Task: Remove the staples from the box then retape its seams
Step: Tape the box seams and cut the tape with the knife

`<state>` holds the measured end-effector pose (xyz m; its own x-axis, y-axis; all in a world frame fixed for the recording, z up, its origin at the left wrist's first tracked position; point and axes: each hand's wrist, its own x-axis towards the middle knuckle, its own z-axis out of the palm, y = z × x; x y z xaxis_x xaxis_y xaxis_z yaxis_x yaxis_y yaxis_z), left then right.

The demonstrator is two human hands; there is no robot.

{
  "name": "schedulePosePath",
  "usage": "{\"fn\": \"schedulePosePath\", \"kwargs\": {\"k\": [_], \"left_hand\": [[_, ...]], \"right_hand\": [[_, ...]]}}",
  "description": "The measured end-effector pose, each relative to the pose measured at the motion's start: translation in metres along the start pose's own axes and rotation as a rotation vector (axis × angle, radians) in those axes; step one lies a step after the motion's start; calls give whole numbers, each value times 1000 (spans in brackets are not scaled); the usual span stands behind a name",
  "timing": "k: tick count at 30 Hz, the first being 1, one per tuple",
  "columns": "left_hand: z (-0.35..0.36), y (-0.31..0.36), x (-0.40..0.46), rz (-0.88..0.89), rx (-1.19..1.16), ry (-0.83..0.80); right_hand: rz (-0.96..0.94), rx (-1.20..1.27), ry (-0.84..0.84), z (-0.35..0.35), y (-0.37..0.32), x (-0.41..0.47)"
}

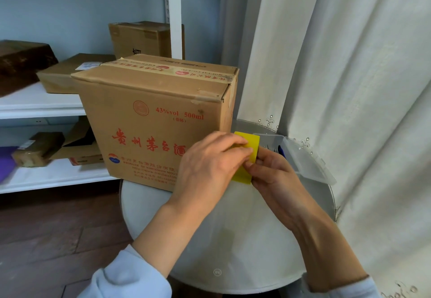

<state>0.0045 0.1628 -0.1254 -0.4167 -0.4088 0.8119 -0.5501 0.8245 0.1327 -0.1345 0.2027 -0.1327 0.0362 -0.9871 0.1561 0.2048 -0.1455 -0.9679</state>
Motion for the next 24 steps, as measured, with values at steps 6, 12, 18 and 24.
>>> {"fn": "schedulePosePath", "kwargs": {"k": [6, 12, 18, 24], "left_hand": [[2, 2, -4, 68, 11, 17], [-1, 5, 14, 54, 43, -40], [2, 7, 21, 145, 233, -64], [-1, 2, 31, 230, 193, -62]], "right_hand": [[-14, -84, 18, 0, -1, -1], [-55, -161, 10, 4, -7, 0], [-70, -143, 71, 6, -11, -1], [-91, -174, 143, 8, -23, -11]]}}
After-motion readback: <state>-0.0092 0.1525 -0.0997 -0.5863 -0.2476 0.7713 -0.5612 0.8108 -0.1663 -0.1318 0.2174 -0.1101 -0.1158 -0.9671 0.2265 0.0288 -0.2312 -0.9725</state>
